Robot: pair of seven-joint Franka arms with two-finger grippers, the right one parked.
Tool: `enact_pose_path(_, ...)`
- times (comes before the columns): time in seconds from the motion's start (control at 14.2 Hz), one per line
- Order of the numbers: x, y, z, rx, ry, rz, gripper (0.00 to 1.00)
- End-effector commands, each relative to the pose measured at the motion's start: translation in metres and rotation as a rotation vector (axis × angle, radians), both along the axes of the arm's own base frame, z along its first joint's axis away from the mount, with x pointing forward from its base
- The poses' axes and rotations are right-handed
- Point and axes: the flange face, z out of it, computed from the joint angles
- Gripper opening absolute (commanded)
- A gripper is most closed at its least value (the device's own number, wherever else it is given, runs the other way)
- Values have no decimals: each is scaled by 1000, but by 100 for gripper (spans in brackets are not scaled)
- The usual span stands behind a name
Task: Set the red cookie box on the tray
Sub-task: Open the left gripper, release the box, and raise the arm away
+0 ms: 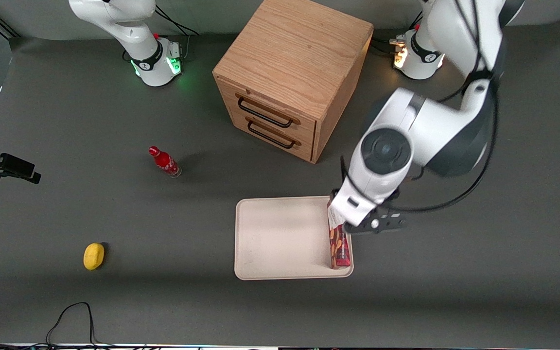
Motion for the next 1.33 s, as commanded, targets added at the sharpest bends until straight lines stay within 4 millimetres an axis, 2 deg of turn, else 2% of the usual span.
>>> enact_pose_path(0.0,-25,37,52,5,18,38,100)
enact_pose_path(0.14,-40,70,66,21,19,59,100)
enact_pose_path(0.35,-61,139,74,11,36,15,100)
enact_pose_path(0.42,-66,165,75,1,31,15,100)
enact_pose_path(0.56,-78,200,69,-6,26,-1,100)
enact_pose_path(0.84,-79,240,63,-10,16,16,100)
enact_pose_path(1.26,-76,314,68,-80,17,3,100)
